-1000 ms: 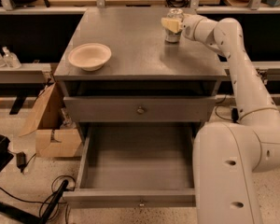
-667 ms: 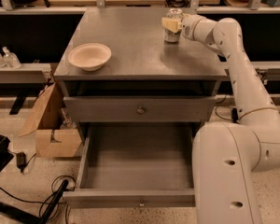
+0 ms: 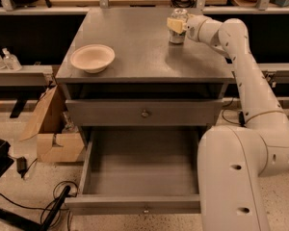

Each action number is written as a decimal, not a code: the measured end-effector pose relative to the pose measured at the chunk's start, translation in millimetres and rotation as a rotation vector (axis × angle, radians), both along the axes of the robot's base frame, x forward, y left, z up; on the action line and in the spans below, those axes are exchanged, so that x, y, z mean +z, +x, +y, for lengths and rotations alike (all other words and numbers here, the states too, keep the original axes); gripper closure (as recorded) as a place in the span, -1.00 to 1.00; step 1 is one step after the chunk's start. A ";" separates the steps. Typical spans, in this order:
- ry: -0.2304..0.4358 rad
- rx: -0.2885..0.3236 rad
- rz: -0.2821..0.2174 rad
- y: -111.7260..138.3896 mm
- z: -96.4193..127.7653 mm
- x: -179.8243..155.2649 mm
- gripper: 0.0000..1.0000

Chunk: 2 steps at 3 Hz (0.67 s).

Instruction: Place 7up can into middle drawer

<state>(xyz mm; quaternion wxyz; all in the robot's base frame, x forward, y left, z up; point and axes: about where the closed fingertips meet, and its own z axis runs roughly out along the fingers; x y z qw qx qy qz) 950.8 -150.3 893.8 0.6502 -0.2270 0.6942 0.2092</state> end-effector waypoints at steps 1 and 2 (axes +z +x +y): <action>0.004 0.043 -0.019 -10.4 10.0 16.2 1.00; 0.033 0.073 -0.064 -40.6 1.3 54.6 1.00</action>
Offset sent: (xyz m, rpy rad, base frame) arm -0.1414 0.0185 0.0688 0.0790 -0.0805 0.1271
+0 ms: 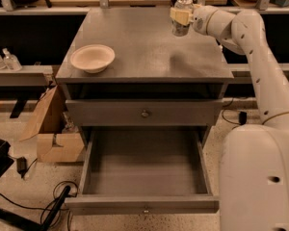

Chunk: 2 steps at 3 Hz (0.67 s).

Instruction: Place 7up can into middle drawer

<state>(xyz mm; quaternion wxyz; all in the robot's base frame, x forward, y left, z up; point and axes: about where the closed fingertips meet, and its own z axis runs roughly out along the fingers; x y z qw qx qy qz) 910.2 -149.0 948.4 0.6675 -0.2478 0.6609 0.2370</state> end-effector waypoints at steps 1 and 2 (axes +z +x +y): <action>0.025 -0.015 -0.085 -49.7 -25.2 58.0 1.00; 0.042 -0.032 -0.173 -133.6 -48.3 107.7 1.00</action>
Offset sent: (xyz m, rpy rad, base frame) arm -0.2152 0.0438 0.0022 0.0389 -0.0096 0.1197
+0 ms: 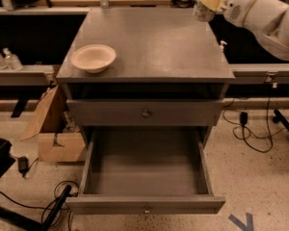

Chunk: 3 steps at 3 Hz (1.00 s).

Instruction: Place 7up can into middle drawer

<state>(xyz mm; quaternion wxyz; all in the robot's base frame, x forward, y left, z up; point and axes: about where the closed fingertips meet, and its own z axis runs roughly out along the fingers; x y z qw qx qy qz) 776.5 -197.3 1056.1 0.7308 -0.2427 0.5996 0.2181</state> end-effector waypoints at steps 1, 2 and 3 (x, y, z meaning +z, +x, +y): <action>0.000 0.061 0.006 -52.7 23.8 -13.6 1.00; -0.066 0.187 0.070 -119.3 69.6 -86.7 1.00; -0.119 0.292 0.148 -157.9 108.5 -157.2 1.00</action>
Offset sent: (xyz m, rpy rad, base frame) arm -0.1782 0.1207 -0.1719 -0.1344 0.1737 0.3095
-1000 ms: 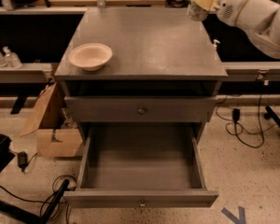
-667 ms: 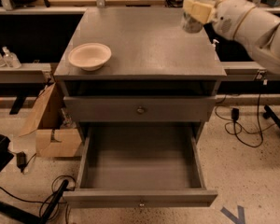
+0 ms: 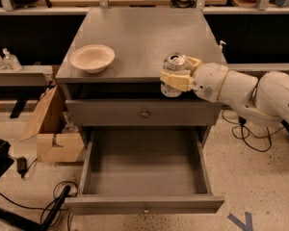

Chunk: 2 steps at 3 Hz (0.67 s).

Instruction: Place 7up can into middle drawer

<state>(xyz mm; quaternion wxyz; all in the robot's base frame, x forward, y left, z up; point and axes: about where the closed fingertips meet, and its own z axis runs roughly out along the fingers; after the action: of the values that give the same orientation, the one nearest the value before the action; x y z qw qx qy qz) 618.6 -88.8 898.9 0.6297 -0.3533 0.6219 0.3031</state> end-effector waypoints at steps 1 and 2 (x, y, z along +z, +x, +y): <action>0.000 0.000 0.000 0.0 0.0 0.0 1.00; -0.011 0.028 0.054 -7.9 19.8 -52.9 1.00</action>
Offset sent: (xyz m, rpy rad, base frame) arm -0.0130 0.0280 -0.0912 -0.0055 0.1006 0.0233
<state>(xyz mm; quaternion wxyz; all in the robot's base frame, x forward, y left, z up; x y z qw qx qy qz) 610.7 -69.0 846.0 0.6062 -0.3573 0.6355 0.3179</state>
